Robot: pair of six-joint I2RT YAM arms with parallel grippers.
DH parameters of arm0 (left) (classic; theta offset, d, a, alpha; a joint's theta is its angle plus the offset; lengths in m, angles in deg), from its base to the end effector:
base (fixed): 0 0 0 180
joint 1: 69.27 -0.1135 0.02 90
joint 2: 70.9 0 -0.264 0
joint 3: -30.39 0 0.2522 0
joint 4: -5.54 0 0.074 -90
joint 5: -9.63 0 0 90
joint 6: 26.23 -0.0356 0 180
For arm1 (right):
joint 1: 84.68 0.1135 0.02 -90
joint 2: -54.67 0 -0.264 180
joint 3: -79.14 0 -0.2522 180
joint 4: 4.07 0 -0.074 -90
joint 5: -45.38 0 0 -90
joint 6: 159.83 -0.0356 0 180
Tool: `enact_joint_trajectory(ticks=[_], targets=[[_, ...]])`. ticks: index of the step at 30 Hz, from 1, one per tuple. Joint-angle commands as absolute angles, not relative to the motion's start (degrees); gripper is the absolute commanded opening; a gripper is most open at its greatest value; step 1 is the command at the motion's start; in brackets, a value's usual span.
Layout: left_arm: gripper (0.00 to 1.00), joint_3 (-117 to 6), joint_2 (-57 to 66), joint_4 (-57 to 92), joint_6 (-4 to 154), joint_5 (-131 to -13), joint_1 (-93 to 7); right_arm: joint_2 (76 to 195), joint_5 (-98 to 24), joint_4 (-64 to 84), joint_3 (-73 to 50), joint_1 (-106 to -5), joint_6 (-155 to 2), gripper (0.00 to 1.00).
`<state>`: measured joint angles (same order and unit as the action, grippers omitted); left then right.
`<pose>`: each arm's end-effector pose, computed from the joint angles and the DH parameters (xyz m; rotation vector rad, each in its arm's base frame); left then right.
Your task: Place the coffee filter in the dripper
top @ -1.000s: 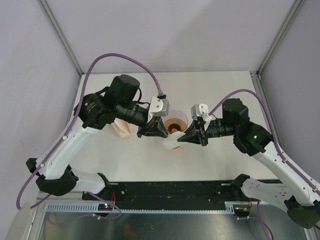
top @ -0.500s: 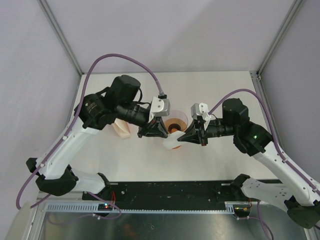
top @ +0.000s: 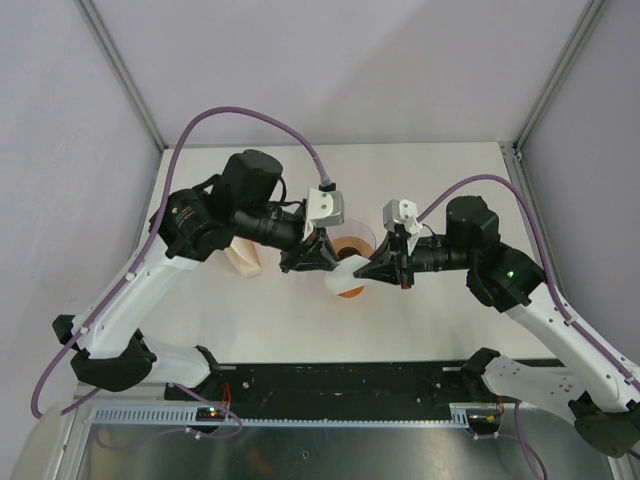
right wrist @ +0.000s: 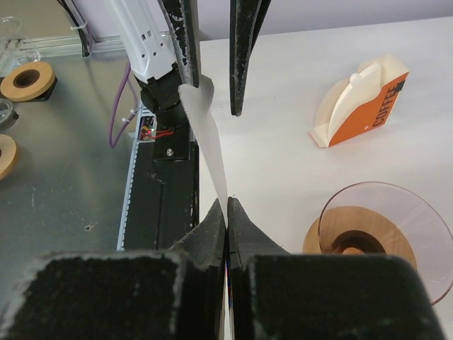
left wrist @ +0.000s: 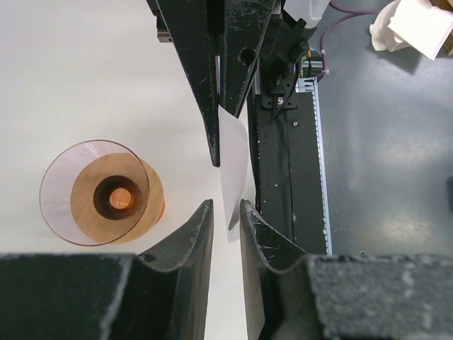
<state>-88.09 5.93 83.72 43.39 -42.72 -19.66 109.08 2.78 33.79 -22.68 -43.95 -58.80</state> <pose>0.1327 -0.1896 0.4773 1.5719 1.5863 -1.0058 0.1286 0.1453 0.4060 -1.3214 1.3315 1.1078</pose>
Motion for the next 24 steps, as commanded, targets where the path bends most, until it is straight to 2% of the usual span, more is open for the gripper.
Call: enact_joint_trajectory(ticks=[1,6,17,21,24], targets=[[0.28,-88.1,5.5,81.5,45.9,-42.2,-19.2,108.9,2.4,30.6,-20.3,-44.1,-60.5,0.00],[0.32,-88.6,6.0,80.3,47.5,-41.3,-19.0,108.9,2.5,29.7,-20.3,-44.1,-61.1,0.00],[0.32,-86.9,5.8,80.0,46.2,-42.2,-19.1,107.4,5.3,29.9,-20.3,-44.1,-60.5,0.00],[0.26,-86.4,6.0,80.0,46.0,-41.2,-19.1,107.0,6.8,29.2,-20.3,-44.2,-60.6,0.00],[0.25,-86.0,5.9,80.0,46.3,-39.0,-19.1,106.9,7.1,28.6,-20.3,-44.2,-60.7,0.00]])
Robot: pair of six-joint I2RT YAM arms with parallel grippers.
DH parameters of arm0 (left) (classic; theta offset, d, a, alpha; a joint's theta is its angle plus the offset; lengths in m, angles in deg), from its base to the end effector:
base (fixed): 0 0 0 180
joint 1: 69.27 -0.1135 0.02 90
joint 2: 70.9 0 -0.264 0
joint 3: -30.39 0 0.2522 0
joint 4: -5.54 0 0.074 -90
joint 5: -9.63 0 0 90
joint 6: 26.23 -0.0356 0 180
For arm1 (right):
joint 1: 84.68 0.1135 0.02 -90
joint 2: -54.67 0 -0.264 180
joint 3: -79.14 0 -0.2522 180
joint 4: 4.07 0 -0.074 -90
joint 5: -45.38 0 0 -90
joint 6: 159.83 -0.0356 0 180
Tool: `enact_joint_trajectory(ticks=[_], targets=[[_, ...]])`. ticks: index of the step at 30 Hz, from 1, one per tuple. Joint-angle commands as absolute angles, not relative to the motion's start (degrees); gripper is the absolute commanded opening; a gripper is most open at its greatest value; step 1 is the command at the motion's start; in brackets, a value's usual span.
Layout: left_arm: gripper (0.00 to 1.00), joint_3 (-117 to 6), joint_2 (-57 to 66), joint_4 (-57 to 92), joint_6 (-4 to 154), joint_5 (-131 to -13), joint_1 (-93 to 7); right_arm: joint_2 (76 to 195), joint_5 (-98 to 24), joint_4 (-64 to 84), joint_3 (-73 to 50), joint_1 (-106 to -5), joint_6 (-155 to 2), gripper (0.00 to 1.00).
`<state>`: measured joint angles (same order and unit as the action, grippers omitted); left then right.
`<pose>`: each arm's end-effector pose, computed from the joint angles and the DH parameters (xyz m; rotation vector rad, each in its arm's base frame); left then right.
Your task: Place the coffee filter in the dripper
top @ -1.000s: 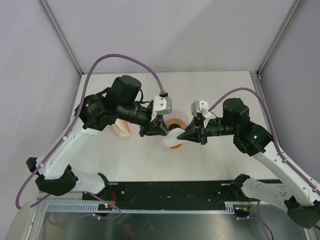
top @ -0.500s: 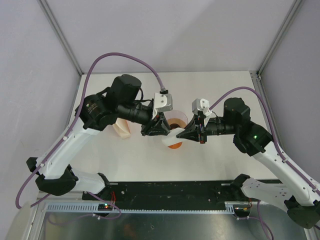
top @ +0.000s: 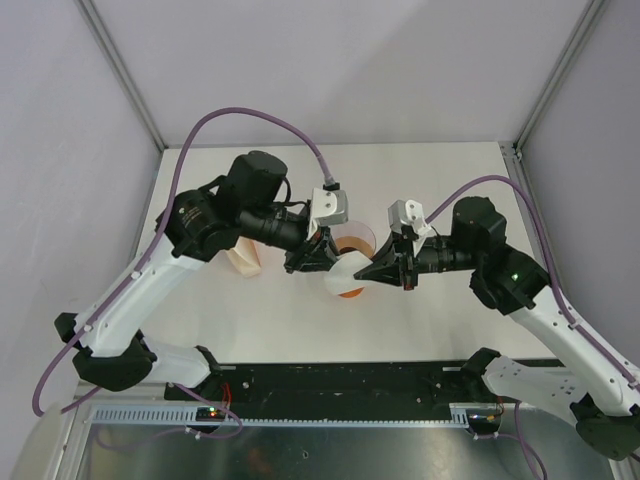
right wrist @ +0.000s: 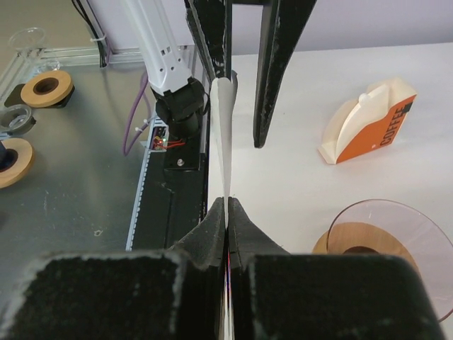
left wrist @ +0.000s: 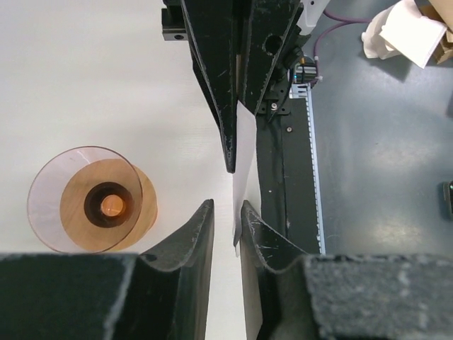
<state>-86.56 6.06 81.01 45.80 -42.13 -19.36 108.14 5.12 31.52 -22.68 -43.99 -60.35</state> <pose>0.1356 -0.1953 0.4736 1.5476 1.5988 -1.0406 0.1243 0.1427 0.4128 -1.3216 1.2745 1.1465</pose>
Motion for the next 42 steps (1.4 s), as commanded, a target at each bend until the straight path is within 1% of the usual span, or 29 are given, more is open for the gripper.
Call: enact_joint_trajectory(ticks=[1,5,7,8,10,11,13,17,18,19,21,24,27,31,34,37,42], targets=[[0.25,-86.0,5.9,80.0,46.4,-38.5,-19.1,106.9,7.1,28.5,-20.3,-44.2,-60.7,0.00],[0.24,-86.1,6.1,79.9,47.0,-37.0,-19.0,107.6,6.7,28.2,-20.3,-44.2,-60.7,0.00],[0.19,-86.2,6.2,80.0,47.3,-36.5,-19.1,108.2,6.8,27.9,-20.3,-44.1,-60.7,0.00],[0.13,-86.4,6.1,80.0,47.4,-36.5,-19.1,108.3,6.8,27.8,-20.3,-44.1,-60.7,0.00],[0.04,-86.7,6.0,80.0,47.7,-36.8,-19.1,108.4,6.1,27.9,-20.3,-44.2,-60.6,0.00],[0.02,-86.8,6.0,80.0,47.9,-37.2,-19.1,108.3,5.5,28.0,-20.3,-44.2,-60.6,0.01],[0.01,-86.9,5.9,79.9,48.9,-38.7,-19.4,108.2,3.1,28.3,-20.3,-44.3,-60.8,0.11],[0.00,-87.3,6.4,78.1,52.5,-45.4,-21.7,107.9,-8.7,27.9,-20.4,-44.4,-62.7,0.52],[0.00,-87.5,6.5,77.3,53.8,-48.5,-22.6,107.8,-13.6,27.4,-20.4,-44.3,-63.9,0.58],[0.00,-87.8,6.5,76.6,54.7,-51.3,-23.1,107.7,-19.2,26.9,-20.4,-44.4,-65.2,0.62],[0.00,-89.0,6.9,75.3,56.6,-59.3,-24.1,107.5,-28.2,25.4,-20.3,-44.4,-67.4,0.66],[0.00,-92.6,8.3,73.2,61.0,-71.7,-25.8,107.4,-38.4,23.6,-20.3,-44.3,-70.7,0.69],[0.00,-95.3,9.6,71.4,63.9,-82.0,-27.8,107.8,-47.4,21.3,-20.3,-43.3,-73.9,0.70],[0.00,-97.3,10.9,69.4,68.1,-91.3,-28.5,109.5,-58.2,15.9,-20.3,-36.8,-74.9,0.70],[0.00,-97.6,11.8,68.5,72.1,-95.5,-28.5,113.1,-65.6,8.3,-20.3,-28.7,-72.1,0.70],[0.00,-97.0,12.3,68.1,76.4,-96.2,-28.4,117.1,-68.7,-0.3,-20.3,-24.6,-70.3,0.70],[0.00,-96.1,12.3,68.1,81.3,-96.0,-28.5,123.1,-70.1,-10.3,-20.3,-23.1,-69.2,0.60]])
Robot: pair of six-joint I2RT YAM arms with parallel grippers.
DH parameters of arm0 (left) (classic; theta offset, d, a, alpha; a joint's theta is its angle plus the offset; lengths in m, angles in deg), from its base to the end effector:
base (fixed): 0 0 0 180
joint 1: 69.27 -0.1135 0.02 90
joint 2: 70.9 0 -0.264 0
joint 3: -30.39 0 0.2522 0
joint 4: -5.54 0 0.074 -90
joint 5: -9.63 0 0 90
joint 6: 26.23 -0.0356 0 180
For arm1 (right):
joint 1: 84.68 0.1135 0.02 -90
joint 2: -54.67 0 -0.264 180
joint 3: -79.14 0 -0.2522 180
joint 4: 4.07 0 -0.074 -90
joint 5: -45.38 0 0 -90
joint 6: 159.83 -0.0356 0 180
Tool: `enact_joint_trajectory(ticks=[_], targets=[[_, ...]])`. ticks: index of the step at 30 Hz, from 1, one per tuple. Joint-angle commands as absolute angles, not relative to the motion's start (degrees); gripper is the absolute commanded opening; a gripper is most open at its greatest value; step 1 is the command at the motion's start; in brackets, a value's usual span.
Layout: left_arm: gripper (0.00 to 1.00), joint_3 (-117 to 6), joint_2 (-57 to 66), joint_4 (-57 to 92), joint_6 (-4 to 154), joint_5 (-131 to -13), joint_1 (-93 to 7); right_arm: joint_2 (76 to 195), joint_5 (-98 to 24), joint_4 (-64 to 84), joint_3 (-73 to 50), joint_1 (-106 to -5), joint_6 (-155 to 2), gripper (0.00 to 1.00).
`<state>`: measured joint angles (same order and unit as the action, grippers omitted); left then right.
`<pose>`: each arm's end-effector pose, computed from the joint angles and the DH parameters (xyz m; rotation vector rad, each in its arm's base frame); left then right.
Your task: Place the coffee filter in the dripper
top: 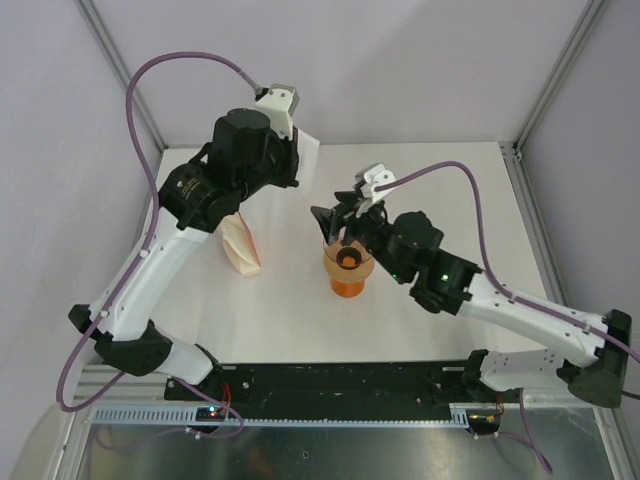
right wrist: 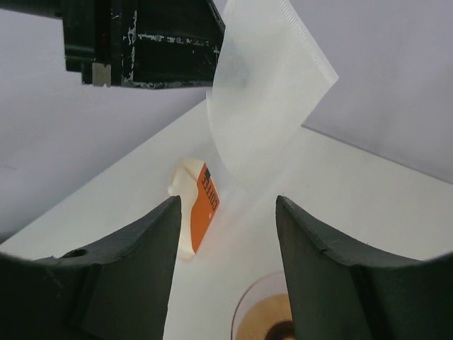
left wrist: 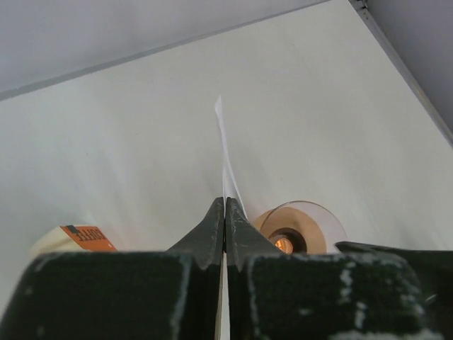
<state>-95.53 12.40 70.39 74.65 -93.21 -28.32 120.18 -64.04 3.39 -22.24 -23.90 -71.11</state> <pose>0.2132 -0.1745 0.5053 0.3658 1.9332 -0.3773 0.1388 0.2240 0.4215 -0.4928 1.4267 0.6265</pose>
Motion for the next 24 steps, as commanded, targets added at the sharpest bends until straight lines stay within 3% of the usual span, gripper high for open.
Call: enact_joint_trajectory(ticks=[1,4,11,24], targets=[[0.00,-95.9,12.2,68.1,81.8,-95.9,-28.4,123.8,-70.4,-11.6,-20.3,-22.9,-68.7,0.56],[0.00,-94.9,11.8,68.2,82.6,-95.2,-28.3,125.4,-70.3,-15.4,-20.3,-23.0,-67.6,0.46],[0.00,-93.9,11.7,68.5,83.7,-94.5,-28.1,129.0,-67.7,-16.3,-17.9,-23.5,-67.3,0.44],[0.00,-93.7,12.0,68.7,84.2,-92.5,-28.0,132.3,-67.8,-15.3,-15.8,-24.7,-66.3,0.29]])
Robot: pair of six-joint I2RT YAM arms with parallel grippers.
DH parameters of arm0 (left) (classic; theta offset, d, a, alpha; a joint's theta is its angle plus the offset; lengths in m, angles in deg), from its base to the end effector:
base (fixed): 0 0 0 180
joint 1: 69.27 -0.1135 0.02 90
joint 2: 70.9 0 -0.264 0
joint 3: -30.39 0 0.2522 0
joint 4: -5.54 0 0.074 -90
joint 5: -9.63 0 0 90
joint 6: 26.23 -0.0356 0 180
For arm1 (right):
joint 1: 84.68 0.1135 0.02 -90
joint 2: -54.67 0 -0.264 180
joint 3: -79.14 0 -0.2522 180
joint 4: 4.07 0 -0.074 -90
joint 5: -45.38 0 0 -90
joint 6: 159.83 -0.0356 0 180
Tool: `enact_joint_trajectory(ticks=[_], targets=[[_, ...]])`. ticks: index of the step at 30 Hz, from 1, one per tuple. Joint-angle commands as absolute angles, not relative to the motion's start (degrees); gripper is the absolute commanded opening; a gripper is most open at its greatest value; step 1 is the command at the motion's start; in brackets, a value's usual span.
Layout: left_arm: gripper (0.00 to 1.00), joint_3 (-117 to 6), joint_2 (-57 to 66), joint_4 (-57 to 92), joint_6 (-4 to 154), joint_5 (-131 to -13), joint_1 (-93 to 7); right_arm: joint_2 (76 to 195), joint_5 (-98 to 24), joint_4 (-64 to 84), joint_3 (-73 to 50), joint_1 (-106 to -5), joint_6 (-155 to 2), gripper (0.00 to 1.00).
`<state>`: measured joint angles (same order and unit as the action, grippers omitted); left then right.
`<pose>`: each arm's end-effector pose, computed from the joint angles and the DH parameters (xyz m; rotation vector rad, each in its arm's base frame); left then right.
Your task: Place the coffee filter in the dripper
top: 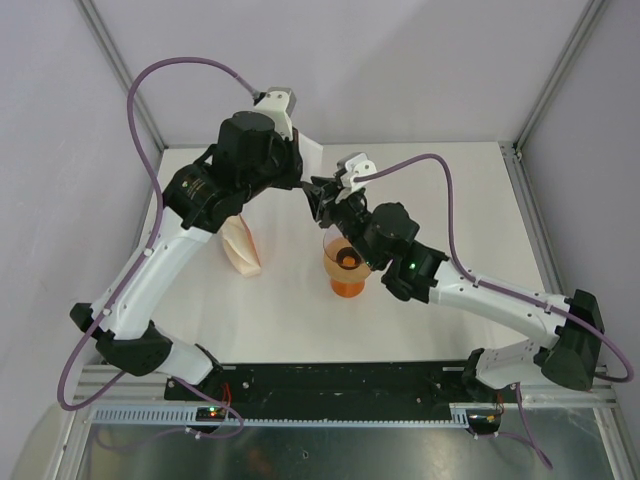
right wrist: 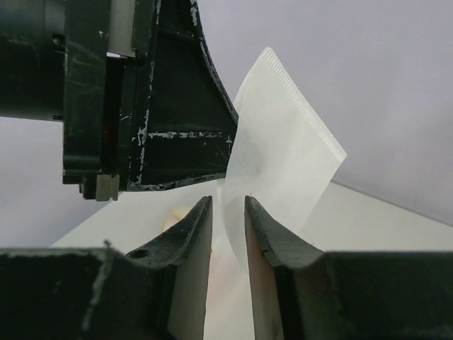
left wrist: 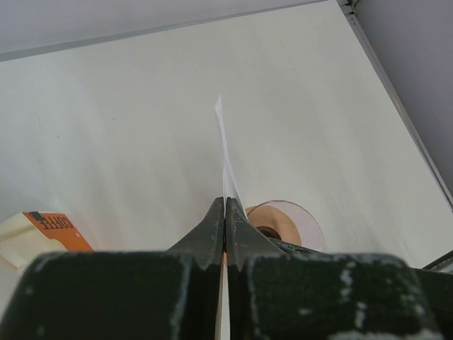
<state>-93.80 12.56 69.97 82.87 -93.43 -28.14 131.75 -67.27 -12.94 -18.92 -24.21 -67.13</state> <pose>0.2166 -0.1785 0.4967 0.2349 1.9880 -0.4565 0.1677 0.2683 0.4175 -0.4080 1.3120 0.5857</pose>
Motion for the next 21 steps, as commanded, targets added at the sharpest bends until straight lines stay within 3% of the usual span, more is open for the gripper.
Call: enact_joint_trajectory(ticks=[1,6,16,21], targets=[[0.00,-93.6,12.0,68.7,84.2,-92.4,-28.0,132.5,-67.8,-15.3,-15.7,-24.7,-66.3,0.29],[0.00,-93.2,12.0,68.9,84.3,-92.3,-28.0,133.5,-68.5,-16.0,-15.7,-25.1,-65.9,0.25],[0.00,-91.8,11.5,69.1,83.4,-92.7,-28.0,134.0,-69.9,-14.8,-15.4,-25.9,-66.0,0.03],[0.00,-91.7,11.5,69.0,82.0,-94.4,-28.0,133.5,-71.1,-13.2,-15.4,-26.2,-65.9,0.00]])
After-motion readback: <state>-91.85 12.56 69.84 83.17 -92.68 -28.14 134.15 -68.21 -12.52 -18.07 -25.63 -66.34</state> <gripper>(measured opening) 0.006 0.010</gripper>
